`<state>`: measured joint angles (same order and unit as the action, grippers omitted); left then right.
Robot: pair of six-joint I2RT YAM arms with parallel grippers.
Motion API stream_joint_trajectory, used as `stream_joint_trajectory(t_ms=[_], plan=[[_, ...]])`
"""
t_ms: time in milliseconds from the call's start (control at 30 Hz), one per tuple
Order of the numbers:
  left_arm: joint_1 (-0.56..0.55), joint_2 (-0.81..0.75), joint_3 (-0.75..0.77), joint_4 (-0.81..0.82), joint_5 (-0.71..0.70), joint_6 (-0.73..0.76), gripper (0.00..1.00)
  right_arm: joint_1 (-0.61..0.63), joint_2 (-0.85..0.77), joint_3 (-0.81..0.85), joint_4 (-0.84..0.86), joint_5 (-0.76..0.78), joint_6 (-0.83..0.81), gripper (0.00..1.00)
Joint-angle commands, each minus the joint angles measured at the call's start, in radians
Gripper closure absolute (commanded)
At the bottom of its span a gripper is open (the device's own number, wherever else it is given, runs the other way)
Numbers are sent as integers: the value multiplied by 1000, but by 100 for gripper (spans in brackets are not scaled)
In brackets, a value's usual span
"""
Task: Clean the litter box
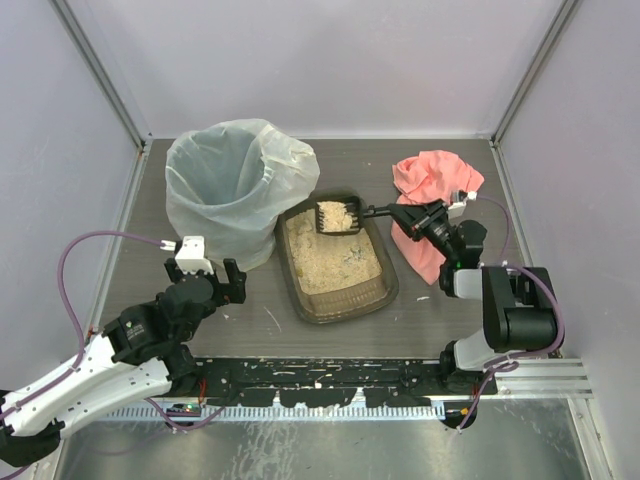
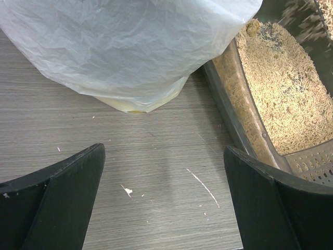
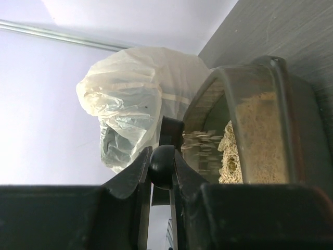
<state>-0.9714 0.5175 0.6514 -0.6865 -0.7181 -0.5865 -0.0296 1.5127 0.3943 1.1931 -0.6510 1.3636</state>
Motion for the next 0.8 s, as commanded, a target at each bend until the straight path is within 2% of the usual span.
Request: stream_joint_trajectory(t_ms=[0,67,100,167,200,267,333,400,467,500,600,667,700,767], plan=[[-3,-4,7,27,-9,-8,2,-41,-58,-15,-7,48,-10,99],[-3,-4,12,19,-5,-15,2,18,-1,64,40,-76,-42,99],[-3,-5,6,24,-9,-14,2,22,17,50,93,-70,-5,99],[-3,-6,0,34,-12,-8,2,-42,19,-43,143,35,89,100],[-3,-4,6,27,-8,-8,2,-43,28,-52,157,32,88,100],[-3,-4,18,9,-9,-9,2,18,71,28,178,-86,41,99],[-3,-9,6,15,-22,-7,2,2,81,1,268,-25,104,99],[-3,-14,5,22,-20,-3,2,-37,67,-60,252,33,131,99],[-4,-13,15,11,-11,-4,2,17,74,33,196,-79,53,100],[-4,-14,13,11,-14,-5,2,28,70,35,211,-85,39,100],[-3,-15,2,17,-23,-6,2,-38,-3,-47,129,46,65,99],[-3,-15,11,8,-12,-9,2,3,-10,40,42,-60,-43,99],[-3,-15,9,6,-13,-11,2,20,-4,57,52,-91,-53,99],[-3,-20,-2,15,-22,-11,2,-30,-30,-20,71,2,23,99]])
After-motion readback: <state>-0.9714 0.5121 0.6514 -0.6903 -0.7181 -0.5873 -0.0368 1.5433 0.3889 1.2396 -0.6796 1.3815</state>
